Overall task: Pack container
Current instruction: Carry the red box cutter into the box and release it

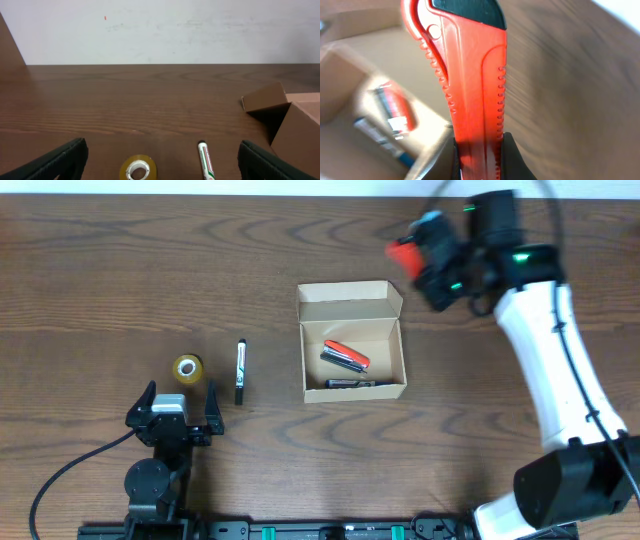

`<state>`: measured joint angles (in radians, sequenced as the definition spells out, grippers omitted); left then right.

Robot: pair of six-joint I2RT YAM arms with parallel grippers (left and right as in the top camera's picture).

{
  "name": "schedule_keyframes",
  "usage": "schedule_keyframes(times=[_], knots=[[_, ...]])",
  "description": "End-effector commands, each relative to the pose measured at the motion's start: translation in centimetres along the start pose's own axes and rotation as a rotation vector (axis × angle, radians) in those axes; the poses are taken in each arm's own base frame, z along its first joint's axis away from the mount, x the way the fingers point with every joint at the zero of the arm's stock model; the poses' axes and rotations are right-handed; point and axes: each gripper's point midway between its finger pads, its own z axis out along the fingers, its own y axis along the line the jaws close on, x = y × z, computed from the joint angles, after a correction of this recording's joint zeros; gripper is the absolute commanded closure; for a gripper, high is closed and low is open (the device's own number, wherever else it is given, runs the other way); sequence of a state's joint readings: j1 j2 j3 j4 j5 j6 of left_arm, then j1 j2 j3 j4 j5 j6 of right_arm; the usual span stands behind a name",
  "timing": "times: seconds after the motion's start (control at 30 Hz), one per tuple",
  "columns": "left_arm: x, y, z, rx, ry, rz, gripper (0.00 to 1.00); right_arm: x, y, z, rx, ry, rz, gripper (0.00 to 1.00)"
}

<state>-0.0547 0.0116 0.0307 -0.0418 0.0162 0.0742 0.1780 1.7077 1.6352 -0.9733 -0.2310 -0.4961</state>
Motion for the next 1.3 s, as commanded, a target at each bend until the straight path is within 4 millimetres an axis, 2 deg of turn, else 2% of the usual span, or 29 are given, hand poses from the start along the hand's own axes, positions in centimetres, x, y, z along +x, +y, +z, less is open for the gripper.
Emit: schedule_keyframes(times=[0.0, 0.13, 0.23, 0.33, 0.47, 0.8, 0.97, 1.07, 1.27], knots=[[1.4, -0.1, 0.1, 0.007, 0.036, -0.010, 0.05, -0.8, 5.2, 0.8, -0.099, 0.016, -0.408, 0.99], [1.4, -0.1, 0.1, 0.007, 0.036, -0.010, 0.05, -0.3, 9.8, 1.1, -0.191, 0.047, -0.657, 0.99], [1.4, -0.1, 0.1, 0.007, 0.036, -0.010, 0.05, 0.2, 11.2, 1.1, -0.216, 0.072, -0.731, 0.99], [1.4, -0.1, 0.1, 0.007, 0.036, -0.010, 0.05, 0.6, 11.4, 1.6, -0.220, 0.094, -0.736, 0.99], [1.4, -0.1, 0.1, 0.007, 0.036, -0.010, 0.05, 2.0, 11.4, 3.4, -0.260, 0.154, -0.722, 0.99], [1.4, -0.1, 0.1, 0.007, 0.036, -0.010, 0.05, 6.7, 11.7, 10.6, -0.389, 0.351, -0.678, 0.99], [1.4, -0.1, 0.1, 0.006, 0.036, -0.010, 0.05, 8.9, 12.2, 13.3, -0.458, 0.411, -0.688, 0.99], [1.4, -0.1, 0.1, 0.006, 0.036, -0.010, 0.05, 9.8, 12.5, 14.2, -0.490, 0.434, -0.688, 0.99], [1.4, -0.1, 0.1, 0.006, 0.036, -0.010, 0.05, 10.0, 12.5, 14.4, -0.504, 0.434, -0.718, 0.99]])
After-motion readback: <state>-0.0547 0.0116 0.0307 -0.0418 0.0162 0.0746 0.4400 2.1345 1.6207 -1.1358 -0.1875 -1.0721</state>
